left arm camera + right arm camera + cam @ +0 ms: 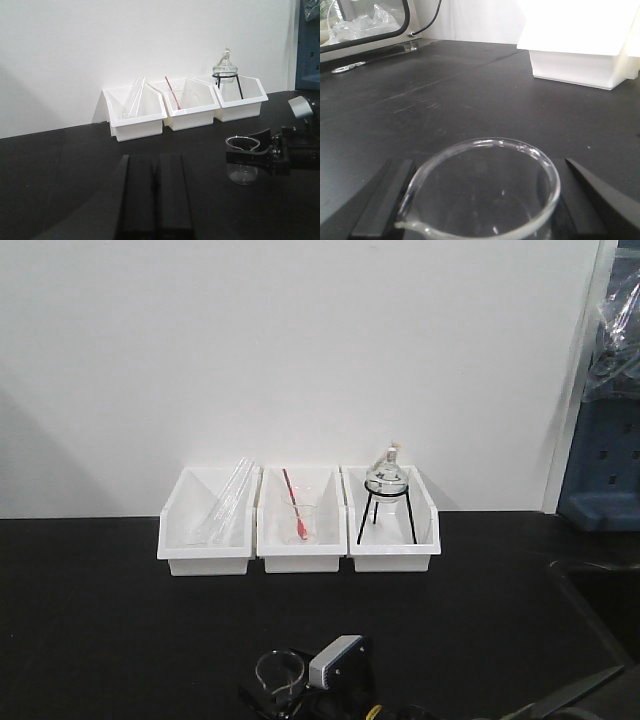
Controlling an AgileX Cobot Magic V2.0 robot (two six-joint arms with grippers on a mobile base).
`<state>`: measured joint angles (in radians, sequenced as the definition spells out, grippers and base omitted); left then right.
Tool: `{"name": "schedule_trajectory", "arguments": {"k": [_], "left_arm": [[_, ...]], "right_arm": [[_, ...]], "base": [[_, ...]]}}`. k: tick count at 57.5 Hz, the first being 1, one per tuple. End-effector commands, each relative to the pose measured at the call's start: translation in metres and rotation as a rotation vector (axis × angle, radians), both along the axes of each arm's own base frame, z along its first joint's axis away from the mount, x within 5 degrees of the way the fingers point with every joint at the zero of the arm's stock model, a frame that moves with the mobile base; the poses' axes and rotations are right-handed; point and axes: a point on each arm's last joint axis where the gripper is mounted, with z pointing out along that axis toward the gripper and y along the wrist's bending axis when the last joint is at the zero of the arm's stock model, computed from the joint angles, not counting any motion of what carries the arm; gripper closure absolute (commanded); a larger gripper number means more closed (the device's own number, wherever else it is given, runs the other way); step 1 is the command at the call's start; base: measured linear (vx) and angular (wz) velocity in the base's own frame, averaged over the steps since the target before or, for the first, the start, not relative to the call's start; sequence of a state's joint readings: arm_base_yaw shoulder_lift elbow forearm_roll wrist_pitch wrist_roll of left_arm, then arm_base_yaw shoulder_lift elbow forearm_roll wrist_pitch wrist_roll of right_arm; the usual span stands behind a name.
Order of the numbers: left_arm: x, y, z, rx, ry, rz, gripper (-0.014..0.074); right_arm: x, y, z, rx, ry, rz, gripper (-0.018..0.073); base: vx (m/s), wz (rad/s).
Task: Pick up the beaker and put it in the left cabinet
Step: 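Close the right gripper on the beaker rim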
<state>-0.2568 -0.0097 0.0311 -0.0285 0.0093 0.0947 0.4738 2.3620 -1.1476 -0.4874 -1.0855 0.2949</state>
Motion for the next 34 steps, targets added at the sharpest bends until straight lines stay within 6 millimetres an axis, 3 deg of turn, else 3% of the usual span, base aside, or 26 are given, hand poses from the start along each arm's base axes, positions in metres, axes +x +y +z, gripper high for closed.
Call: {"name": "schedule_trajectory", "arguments": {"k": [1, 24, 34], "left_arm": [[-0.0014, 0.0004, 0.0031, -0.033, -0.080, -0.002, 0.0595], [-0.0014, 0.0004, 0.0031, -0.033, -0.080, -0.002, 0.0595], [-0.0014, 0.0004, 0.0031, -0.033, -0.080, -0.002, 0.0595]], "right_arm": [[0.0057, 0.0010, 0.0274, 0.034, -0.056, -0.011, 0.0466], [0.0045, 0.0017, 0.0240, 0.003, -0.045, 0.006, 0.0267], [0.0046, 0.0014, 0.0211, -0.013, -0.031, 0.002, 0.0241]], "base": [[0.00, 0.00], [0.00, 0.00], [0.00, 0.00]]}}
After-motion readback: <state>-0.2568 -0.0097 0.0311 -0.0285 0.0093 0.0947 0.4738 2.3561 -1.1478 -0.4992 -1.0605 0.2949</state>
